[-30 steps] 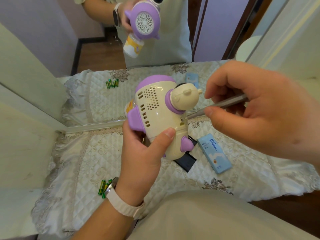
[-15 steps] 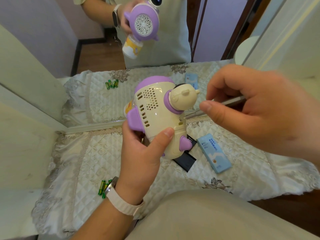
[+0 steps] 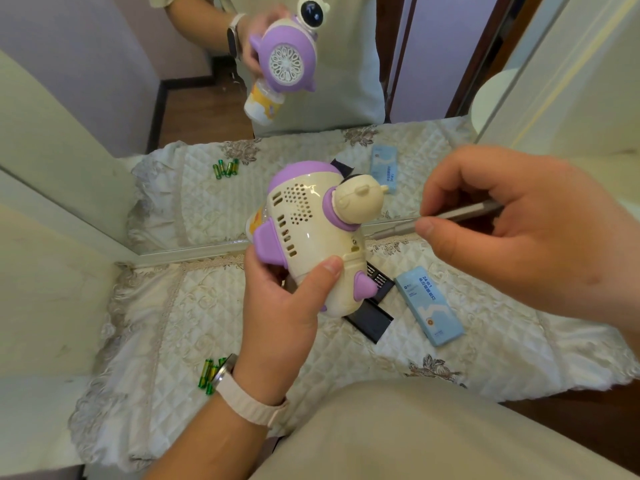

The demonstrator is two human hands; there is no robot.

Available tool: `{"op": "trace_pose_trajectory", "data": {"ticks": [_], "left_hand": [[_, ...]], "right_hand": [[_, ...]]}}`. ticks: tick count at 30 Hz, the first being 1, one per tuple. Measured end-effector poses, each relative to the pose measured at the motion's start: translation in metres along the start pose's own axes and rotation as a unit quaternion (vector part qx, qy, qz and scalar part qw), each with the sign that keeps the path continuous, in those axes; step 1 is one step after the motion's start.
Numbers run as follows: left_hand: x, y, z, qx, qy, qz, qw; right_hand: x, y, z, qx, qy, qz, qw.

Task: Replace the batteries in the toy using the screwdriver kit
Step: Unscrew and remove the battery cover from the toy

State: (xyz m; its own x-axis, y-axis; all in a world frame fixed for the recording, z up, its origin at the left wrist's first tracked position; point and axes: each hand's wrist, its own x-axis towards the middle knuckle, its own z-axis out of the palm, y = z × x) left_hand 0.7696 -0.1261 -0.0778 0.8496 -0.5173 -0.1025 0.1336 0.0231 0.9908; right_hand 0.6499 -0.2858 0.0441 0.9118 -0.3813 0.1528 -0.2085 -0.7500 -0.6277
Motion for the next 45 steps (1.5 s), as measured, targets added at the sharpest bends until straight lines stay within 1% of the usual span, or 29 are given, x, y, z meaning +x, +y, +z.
{"op": "trace_pose_trajectory", "data": {"ticks": [3, 5, 8, 10, 12, 14, 18, 21, 22, 23, 26, 30, 34, 37, 41, 45], "left_hand": [[0.001, -0.006, 0.000, 0.006, 0.018, -0.004, 1.000], [0.003, -0.010, -0.001, 0.007, 0.036, -0.009, 0.999], [0.006, -0.021, -0.005, 0.005, 0.063, -0.027, 0.998], [0.007, -0.029, -0.008, 0.002, 0.082, -0.044, 0.996], [0.007, -0.037, -0.011, -0.002, 0.098, -0.051, 0.994], [0.007, -0.043, -0.013, -0.001, 0.108, -0.054, 0.993], [0.002, -0.052, -0.016, 0.013, 0.124, -0.053, 0.991], [-0.005, -0.061, -0.019, 0.021, 0.149, -0.065, 0.987], [-0.008, -0.063, -0.021, 0.021, 0.157, -0.068, 0.985], [-0.010, -0.066, -0.022, 0.023, 0.162, -0.070, 0.984], [-0.020, -0.071, -0.026, 0.028, 0.190, -0.081, 0.978], [-0.030, -0.078, -0.033, 0.040, 0.215, -0.096, 0.971], [-0.038, -0.084, -0.041, 0.045, 0.231, -0.108, 0.966], [-0.042, -0.085, -0.044, 0.052, 0.242, -0.115, 0.962], [-0.048, -0.086, -0.049, 0.051, 0.254, -0.117, 0.959], [-0.050, -0.085, -0.048, 0.038, 0.257, -0.119, 0.958]], "right_hand": [[-0.003, 0.015, 0.004, 0.069, 0.010, 0.057, 0.996], [-0.005, 0.033, 0.014, 0.134, 0.003, 0.113, 0.984], [-0.012, 0.069, 0.039, 0.254, -0.033, 0.197, 0.946], [-0.019, 0.092, 0.059, 0.303, -0.071, 0.248, 0.918], [-0.027, 0.113, 0.082, 0.321, -0.111, 0.281, 0.897], [-0.034, 0.132, 0.106, 0.316, -0.136, 0.315, 0.885], [-0.045, 0.159, 0.151, 0.283, -0.195, 0.342, 0.874], [-0.049, 0.166, 0.180, 0.271, -0.220, 0.363, 0.864], [-0.050, 0.167, 0.189, 0.256, -0.227, 0.363, 0.867], [-0.051, 0.167, 0.197, 0.221, -0.235, 0.352, 0.878], [-0.051, 0.167, 0.218, 0.107, -0.257, 0.291, 0.915], [-0.052, 0.170, 0.246, 0.021, -0.274, 0.231, 0.933], [-0.056, 0.174, 0.266, -0.082, -0.305, 0.184, 0.931], [-0.057, 0.174, 0.273, -0.137, -0.316, 0.151, 0.927], [-0.058, 0.174, 0.276, -0.176, -0.335, 0.114, 0.918], [-0.049, 0.170, 0.271, -0.185, -0.318, 0.103, 0.924]]}}
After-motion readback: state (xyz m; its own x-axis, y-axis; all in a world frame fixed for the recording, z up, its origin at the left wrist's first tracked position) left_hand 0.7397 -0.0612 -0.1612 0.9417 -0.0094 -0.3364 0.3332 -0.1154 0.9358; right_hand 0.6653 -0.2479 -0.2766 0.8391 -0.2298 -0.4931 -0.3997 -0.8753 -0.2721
